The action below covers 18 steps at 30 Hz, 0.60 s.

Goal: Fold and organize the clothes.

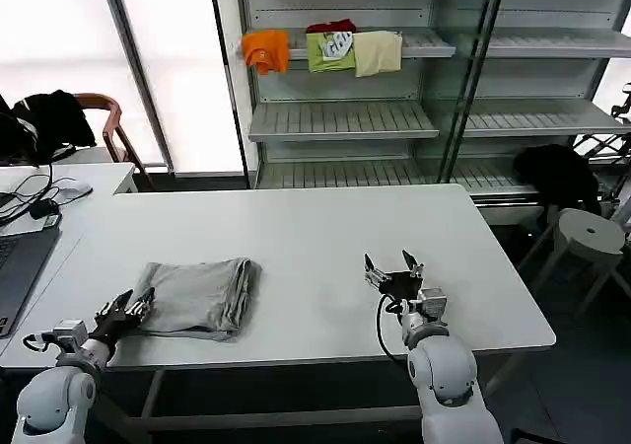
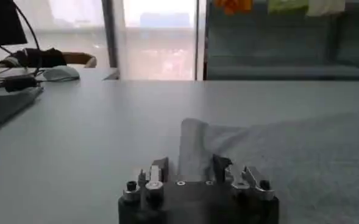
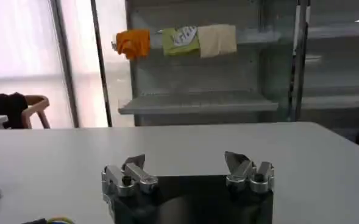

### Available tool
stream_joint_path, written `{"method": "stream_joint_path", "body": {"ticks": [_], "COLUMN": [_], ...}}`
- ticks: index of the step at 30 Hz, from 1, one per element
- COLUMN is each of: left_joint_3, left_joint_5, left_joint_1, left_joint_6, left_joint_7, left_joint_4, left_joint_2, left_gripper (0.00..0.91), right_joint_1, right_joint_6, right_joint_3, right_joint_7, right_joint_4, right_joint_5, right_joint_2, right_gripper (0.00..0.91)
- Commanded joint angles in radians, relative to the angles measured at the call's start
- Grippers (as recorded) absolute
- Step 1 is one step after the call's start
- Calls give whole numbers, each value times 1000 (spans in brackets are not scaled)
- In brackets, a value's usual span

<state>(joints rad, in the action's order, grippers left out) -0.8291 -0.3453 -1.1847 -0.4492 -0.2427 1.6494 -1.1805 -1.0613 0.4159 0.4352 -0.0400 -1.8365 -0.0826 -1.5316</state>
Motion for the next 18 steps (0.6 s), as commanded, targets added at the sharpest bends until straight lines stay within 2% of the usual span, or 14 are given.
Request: {"method": "stream_joint_path", "body": {"ticks": [1,5,13,17,18], "left_joint_3": [8,11,-18,-94,-117], "left_joint_5": [-38,-64,-92,-57,-22], "left_joint_1": [-3,-1,-1,21,31], "left_joint_6": [-51,-51,29,47,52], "left_joint_7": [-6,4,26,4,-6], "left_joint_4": [8,13,42,29,14], "left_joint_2": [-6,-10,-4,47,83], "left_gripper": [10,10,0,0,0], "right_joint_1": [-1,-4,-6,-8,-8], "right_joint_6": [-2,-2,0,2,2], "right_joint_3": [1,2,1,2,2], "right_joint_7": [2,4,7,6,5], "right_joint_4": [1,-4,-16,-26,-29], "right_joint_5": [1,1,0,-1,-2], "right_joint_2": [-1,-1,1,8,11], "right_gripper": [907,907,907,907,907]}}
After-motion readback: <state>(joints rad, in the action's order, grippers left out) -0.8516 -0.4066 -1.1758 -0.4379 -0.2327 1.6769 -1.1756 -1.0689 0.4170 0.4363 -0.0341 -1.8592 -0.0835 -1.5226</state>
